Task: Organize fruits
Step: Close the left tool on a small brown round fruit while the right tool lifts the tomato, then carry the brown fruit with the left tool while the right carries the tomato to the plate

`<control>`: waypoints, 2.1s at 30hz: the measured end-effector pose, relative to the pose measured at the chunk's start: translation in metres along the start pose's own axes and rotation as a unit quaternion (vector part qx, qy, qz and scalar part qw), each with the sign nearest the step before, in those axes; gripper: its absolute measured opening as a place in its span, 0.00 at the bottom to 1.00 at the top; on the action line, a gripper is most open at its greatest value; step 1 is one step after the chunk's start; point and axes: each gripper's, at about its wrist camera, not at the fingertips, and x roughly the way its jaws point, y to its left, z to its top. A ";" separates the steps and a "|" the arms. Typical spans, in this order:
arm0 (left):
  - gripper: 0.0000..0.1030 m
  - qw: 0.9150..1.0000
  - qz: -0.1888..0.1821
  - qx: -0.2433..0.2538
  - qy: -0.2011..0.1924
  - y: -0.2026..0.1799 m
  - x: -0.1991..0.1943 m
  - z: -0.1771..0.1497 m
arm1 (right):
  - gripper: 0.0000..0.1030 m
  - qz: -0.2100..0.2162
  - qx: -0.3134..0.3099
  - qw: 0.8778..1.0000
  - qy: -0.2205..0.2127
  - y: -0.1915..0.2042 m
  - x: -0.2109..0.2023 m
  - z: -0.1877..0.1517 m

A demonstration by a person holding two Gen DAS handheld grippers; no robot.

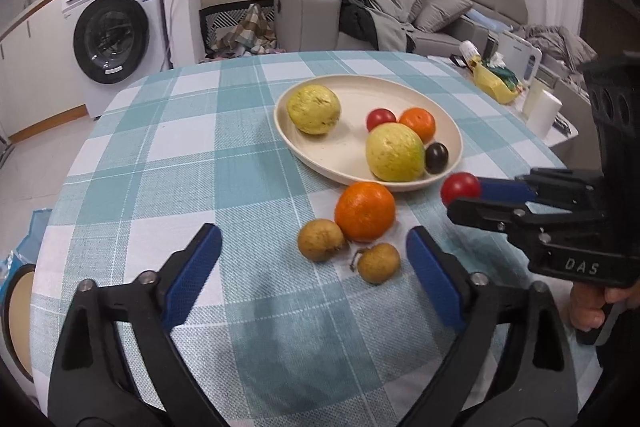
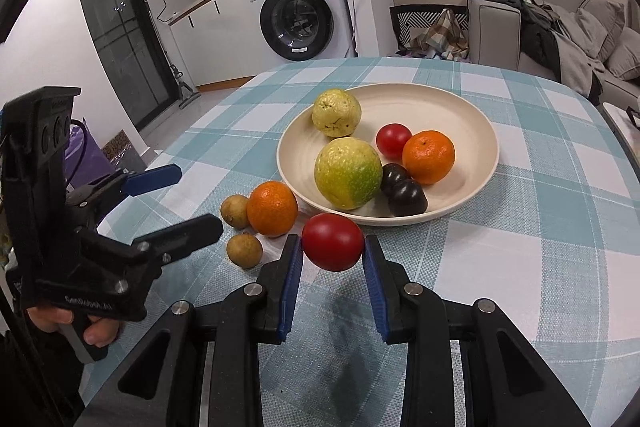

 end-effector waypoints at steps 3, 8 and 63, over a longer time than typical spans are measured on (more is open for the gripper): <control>0.71 1.000 -0.016 0.009 0.006 -0.006 -0.003 -0.001 | 0.31 -0.002 -0.003 1.000 0.001 0.001 0.000 0.000; 0.46 0.998 -0.045 0.029 0.017 -0.016 -0.007 -0.002 | 0.31 -0.001 -0.003 1.000 0.001 0.000 0.000 0.000; 0.25 0.997 -0.077 0.001 0.017 -0.017 0.009 0.000 | 0.31 -0.001 -0.002 1.000 -0.010 -0.004 -0.002 0.000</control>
